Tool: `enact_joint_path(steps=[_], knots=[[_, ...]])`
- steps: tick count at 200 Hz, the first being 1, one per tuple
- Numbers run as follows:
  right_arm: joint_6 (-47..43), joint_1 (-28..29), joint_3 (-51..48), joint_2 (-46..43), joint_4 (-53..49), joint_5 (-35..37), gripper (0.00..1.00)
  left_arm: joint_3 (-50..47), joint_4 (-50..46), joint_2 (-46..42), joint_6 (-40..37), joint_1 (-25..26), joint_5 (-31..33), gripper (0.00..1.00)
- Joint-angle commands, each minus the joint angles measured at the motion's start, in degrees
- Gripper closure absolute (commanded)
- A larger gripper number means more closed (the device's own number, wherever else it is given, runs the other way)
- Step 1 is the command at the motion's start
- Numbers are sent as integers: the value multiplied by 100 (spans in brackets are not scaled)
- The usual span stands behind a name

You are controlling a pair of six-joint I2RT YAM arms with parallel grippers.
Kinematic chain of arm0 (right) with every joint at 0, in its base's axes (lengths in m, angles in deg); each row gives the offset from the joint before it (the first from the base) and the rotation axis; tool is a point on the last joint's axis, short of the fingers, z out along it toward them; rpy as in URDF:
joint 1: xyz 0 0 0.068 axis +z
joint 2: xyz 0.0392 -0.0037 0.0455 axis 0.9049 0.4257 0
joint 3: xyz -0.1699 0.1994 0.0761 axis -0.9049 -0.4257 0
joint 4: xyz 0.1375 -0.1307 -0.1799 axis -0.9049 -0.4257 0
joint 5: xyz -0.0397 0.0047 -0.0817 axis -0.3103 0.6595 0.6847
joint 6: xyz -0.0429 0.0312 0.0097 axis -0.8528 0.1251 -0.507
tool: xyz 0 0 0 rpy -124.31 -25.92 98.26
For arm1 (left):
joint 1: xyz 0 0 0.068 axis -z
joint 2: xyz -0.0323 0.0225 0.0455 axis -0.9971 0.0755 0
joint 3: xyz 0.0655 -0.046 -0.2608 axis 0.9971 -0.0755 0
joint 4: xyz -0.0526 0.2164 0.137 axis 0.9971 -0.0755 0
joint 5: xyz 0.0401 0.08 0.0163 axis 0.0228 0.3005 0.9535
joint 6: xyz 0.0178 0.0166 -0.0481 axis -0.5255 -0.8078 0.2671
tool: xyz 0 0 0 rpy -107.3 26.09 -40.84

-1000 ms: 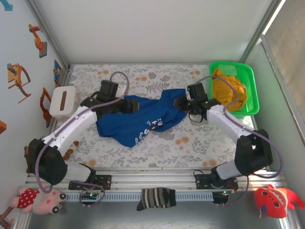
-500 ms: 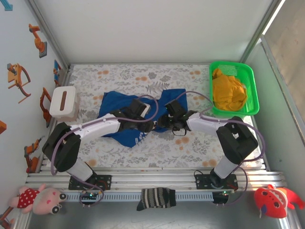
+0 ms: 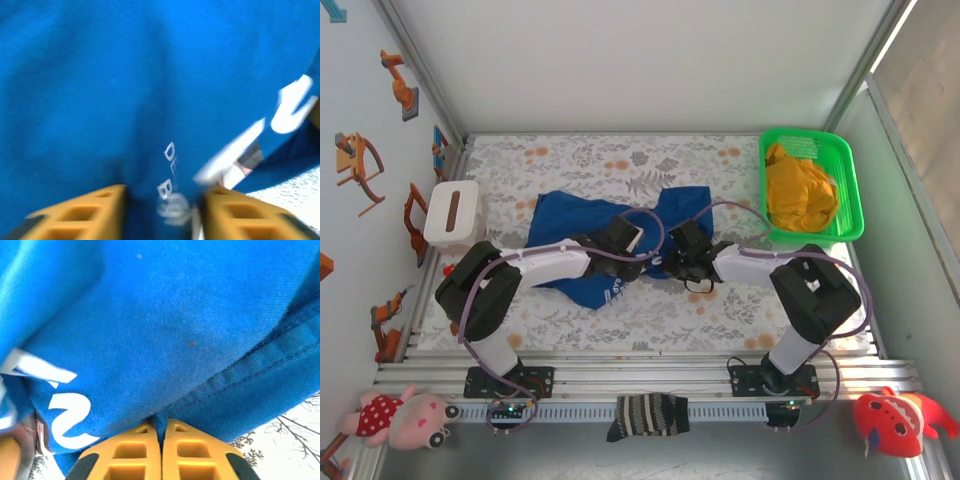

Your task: Fold the inside-out t-shirt

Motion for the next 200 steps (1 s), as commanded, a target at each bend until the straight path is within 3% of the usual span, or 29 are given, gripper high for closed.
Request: enact_joint_path(steps=[1, 28, 84, 162, 200], knots=[[-109, 46, -89, -306, -137, 185, 100, 372, -287, -63, -30, -128, 244, 100], [-417, 37, -36, -826, -630, 520, 100, 819, -788, -575, -66, -715, -36, 100], [-869, 13, 98, -2003, -1648, 1094, 100, 2056, -1645, -1032, -300, -2261, -1877, 100], [-945, -144, 318, -4112, -3320, 1971, 100, 3652, -2854, -588, -1053, -3129, -2745, 93], [-1024, -359, 402, -4189, -3509, 2077, 100, 4259, -3071, 137, -1179, -3341, -2867, 83]])
